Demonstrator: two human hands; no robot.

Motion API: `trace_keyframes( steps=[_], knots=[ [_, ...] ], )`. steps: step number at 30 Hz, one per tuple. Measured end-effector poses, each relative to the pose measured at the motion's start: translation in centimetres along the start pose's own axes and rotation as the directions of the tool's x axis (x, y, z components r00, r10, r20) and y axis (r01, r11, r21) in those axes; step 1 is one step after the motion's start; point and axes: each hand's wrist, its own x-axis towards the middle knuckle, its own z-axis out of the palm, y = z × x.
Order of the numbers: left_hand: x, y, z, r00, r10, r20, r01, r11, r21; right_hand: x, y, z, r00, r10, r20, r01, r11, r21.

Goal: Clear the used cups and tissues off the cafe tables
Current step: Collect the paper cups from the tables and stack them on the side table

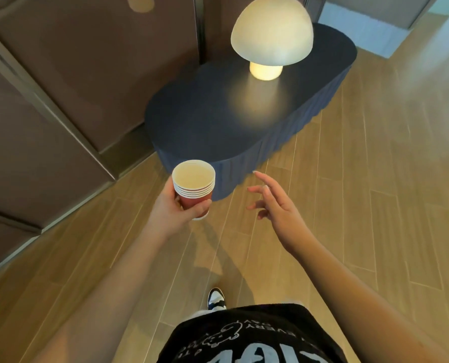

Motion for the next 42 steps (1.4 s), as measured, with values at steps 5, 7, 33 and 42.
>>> trace_keyframes(
  steps=[5, 7, 33, 42],
  knots=[
    [6.8, 1.1, -1.2, 1.000, 0.001, -0.010, -0.001, 1.000, 0.009, 7.1, -1.2, 0.0, 1.000, -0.004, 0.014, 0.005, 1.000, -0.016],
    [9.3, 0.9, -1.1, 1.000, -0.025, -0.014, 0.025, 1.000, 0.011, 10.1, -1.3, -0.1, 1.000, -0.019, 0.018, 0.019, 1.000, -0.013],
    [39.5, -1.2, 4.2, 0.956, -0.277, -0.094, 0.278, 0.961, -0.006, 45.2, -2.4, -3.0, 0.946, 0.169, 0.278, -0.143, 0.983, -0.113],
    [46.1, -6.4, 2.1, 0.927, -0.361, -0.105, 0.363, 0.932, 0.002, 49.3, -0.3, 0.7, 0.918, 0.299, 0.260, -0.260, 0.950, -0.174]
  ],
)
